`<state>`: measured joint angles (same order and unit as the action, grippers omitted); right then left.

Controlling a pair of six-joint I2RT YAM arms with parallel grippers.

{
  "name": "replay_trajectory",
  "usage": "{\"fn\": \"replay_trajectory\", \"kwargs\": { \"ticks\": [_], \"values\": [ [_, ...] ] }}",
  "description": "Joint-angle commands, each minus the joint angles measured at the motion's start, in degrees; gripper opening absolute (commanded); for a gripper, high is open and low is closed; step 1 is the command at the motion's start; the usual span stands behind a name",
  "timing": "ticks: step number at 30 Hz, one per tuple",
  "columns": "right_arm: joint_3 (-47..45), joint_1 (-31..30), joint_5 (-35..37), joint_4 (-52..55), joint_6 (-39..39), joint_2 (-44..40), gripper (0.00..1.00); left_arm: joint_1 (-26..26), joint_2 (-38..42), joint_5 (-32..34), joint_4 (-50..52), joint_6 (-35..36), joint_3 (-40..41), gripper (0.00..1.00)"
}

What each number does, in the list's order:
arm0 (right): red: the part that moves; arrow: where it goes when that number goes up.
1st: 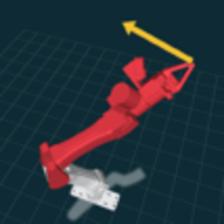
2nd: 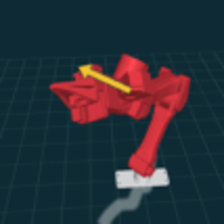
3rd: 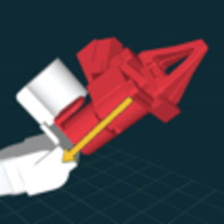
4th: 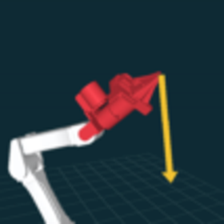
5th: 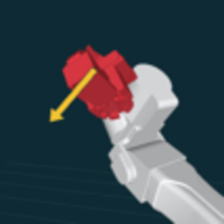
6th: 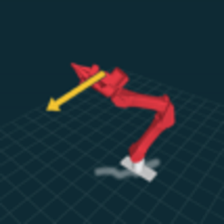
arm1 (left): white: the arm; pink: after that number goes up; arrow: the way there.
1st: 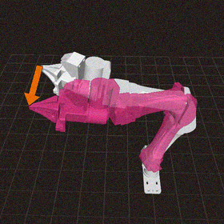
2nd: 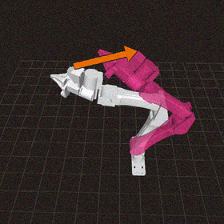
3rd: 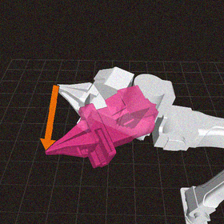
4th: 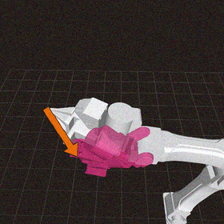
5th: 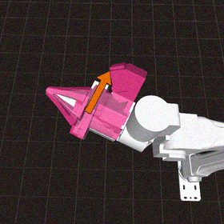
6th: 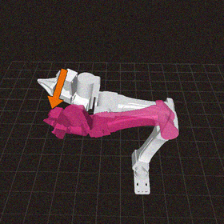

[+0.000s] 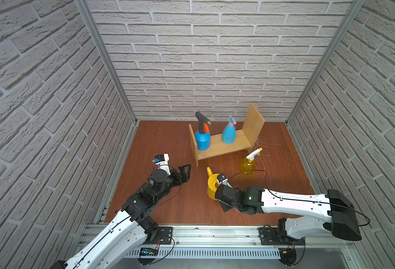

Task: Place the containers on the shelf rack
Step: 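Pick up a container from the center of the board.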

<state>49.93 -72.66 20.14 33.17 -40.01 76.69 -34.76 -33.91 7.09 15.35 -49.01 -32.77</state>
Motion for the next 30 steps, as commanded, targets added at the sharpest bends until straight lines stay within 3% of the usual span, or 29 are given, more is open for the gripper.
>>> {"fn": "replay_trajectory", "kwargs": {
  "ticks": [1,10,15,30],
  "values": [
    [-0.61,0.29,0.51,-0.43,1.16,-0.85,0.12,0.39,0.79,0.43,-1.45,0.66,0.53,0.97],
    [0.05,0.89,6.4,8.39,-1.07,-14.35,0.03,0.38,2.85,2.18,-0.79,2.14,0.55,0.97],
    [3.7,5.86,6.44,10.42,1.25,-19.26,0.03,0.43,2.68,2.42,-2.28,2.34,1.04,0.97],
    [23.12,23.89,-4.69,12.04,16.21,-2.11,0.03,0.47,4.99,3.71,-0.19,2.97,0.88,0.97]
  ]
}}
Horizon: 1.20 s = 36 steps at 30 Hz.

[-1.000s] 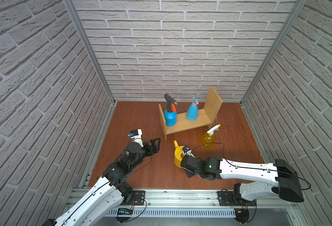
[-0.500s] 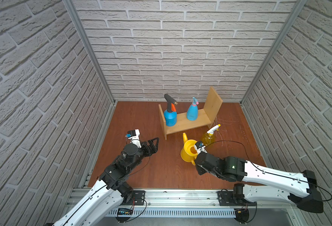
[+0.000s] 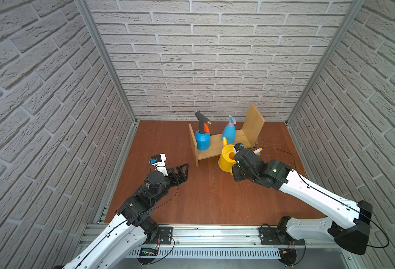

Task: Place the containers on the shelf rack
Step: 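Pick up a container from the center of the board, then place the container on the shelf.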

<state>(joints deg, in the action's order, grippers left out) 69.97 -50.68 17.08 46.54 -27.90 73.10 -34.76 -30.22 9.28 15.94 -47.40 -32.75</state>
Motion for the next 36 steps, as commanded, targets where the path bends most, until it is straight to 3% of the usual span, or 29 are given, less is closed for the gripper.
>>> {"fn": "replay_trajectory", "kwargs": {
  "ticks": [1,13,28,33,36],
  "values": [
    [4.08,2.67,-2.12,-1.65,4.78,2.77,0.03,0.5,1.52,1.69,-0.67,1.48,0.85,0.97],
    [15.23,8.51,-5.9,-5.09,10.49,16.8,0.03,0.62,1.02,1.7,-0.72,2.82,0.41,0.97],
    [23.29,11.2,-3.52,-7.41,10.86,28.89,0.06,0.75,1.23,2.72,0.14,5.2,-0.3,0.98],
    [25.22,11.58,-3.13,-7.31,10.77,31.49,0.09,0.87,0.37,2.46,-0.58,5.81,-0.42,0.98],
    [25.83,11.74,-3.06,-7.01,10.6,32.33,0.19,0.87,-0.13,2.18,-0.64,6.13,-0.64,0.98]
  ]
}}
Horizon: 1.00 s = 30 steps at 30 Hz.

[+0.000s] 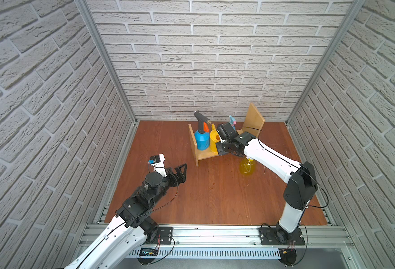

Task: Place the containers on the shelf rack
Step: 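Place the container on the shelf.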

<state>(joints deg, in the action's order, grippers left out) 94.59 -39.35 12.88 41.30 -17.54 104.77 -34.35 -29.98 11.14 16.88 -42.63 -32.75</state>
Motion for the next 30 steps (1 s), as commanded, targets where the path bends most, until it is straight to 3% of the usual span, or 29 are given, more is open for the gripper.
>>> {"fn": "replay_trajectory", "kwargs": {
  "ticks": [1,11,17,23,30],
  "values": [
    [1.29,0.42,1.17,-1.74,0.19,0.75,0.22,0.5,-0.44,0.28,-1.59,1.45,-0.65,0.98],
    [-1.54,0.42,-1.52,-1.17,0.38,-6.25,0.54,0.51,-0.47,-0.12,-2.02,1.89,-0.73,0.98],
    [-6.25,0.03,-5.47,-0.82,-0.37,-16.49,0.56,0.63,-1.5,-2.85,-5.09,2.48,-0.47,0.98],
    [-22.73,-0.19,-8.98,-8.62,-4.65,-36.12,0.56,0.58,-3.76,-11.31,-12.74,3.9,0.41,0.98],
    [-42.55,1.45,-2.34,-13.39,-13.11,-57.67,0.56,-2.39,-14.44,-21.84,-21.56,4.84,-2.96,0.96]
  ]
}}
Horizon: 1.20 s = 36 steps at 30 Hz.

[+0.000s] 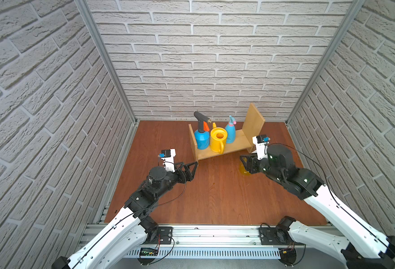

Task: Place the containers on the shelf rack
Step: 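Place the container on the shelf, then pick up a container from the center of the board.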

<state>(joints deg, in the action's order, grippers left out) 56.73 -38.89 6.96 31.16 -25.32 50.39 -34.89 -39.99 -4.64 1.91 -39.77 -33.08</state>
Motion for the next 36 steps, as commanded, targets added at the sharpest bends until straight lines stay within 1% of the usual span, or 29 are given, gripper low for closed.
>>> {"fn": "replay_trajectory", "kwargs": {
  "ticks": [1,3,5,6,9,11,12,14,18,24,29,34,36],
  "values": [
    [-6.99,1.52,4.77,-2.76,-7.22,-5.46,0.56,-3.13,-6.97,-6.58,-6.18,3.04,-4.06,0.96],
    [-10.54,3.45,5.69,-1.96,-12.01,-9.14,0.56,-6.72,-11.56,-6.47,-4.68,5.96,-8.11,0.96],
    [-13.56,6.35,4.02,-1.89,-16.11,-11.43,0.56,-10.85,-16.19,-4.63,-2.12,9.48,-12.07,0.95],
    [-14.89,8.2,2.74,-2.01,-18.28,-12.13,0.56,-12.62,-18.26,-3.72,-1.05,11.19,-13.67,0.96],
    [-17.46,14.18,-5.17,-2.66,-23.18,-12.2,0.56,-17.25,-24.59,-1.11,2.04,14.57,-18.84,0.96],
    [-17.49,17.19,-9.09,-3.46,-24.62,-11.13,0.57,-18.69,-27.93,-0.42,3.23,15.36,-21.28,0.96],
    [-16.95,18.21,-10.16,-3.62,-24.79,-10.32,0.59,-18.99,-29.55,-0.38,3.28,15.28,-21.93,0.97],
    [-14.51,19.69,-10.78,-2.49,-24.63,-8.01,0.63,-19.07,-31.8,-0.25,3.26,14.85,-22.74,0.97],
    [-7.26,20.44,-12.18,1.02,-23.6,0.58,0.66,-19.1,-34.96,0.54,3.11,14.74,-24.19,0.98],
    [7.43,20.22,-1.98,16.31,-28.29,14.91,0.7,-18.94,-36.2,1.39,3.84,15.05,-25.58,0.98],
    [15.73,18.2,5.75,21.43,-29.72,21.61,0.72,-18.94,-35.39,2.44,3.82,14.92,-24.96,0.98],
    [21.9,17.23,8.24,23.84,-29.1,28.0,0.69,-18.94,-34.35,3.05,3.54,14.46,-24.0,0.98],
    [23.75,17.12,7.65,23.73,-28.36,30.53,0.63,-18.9,-34.0,3.27,3.54,14.3,-23.67,0.98]
  ]
}}
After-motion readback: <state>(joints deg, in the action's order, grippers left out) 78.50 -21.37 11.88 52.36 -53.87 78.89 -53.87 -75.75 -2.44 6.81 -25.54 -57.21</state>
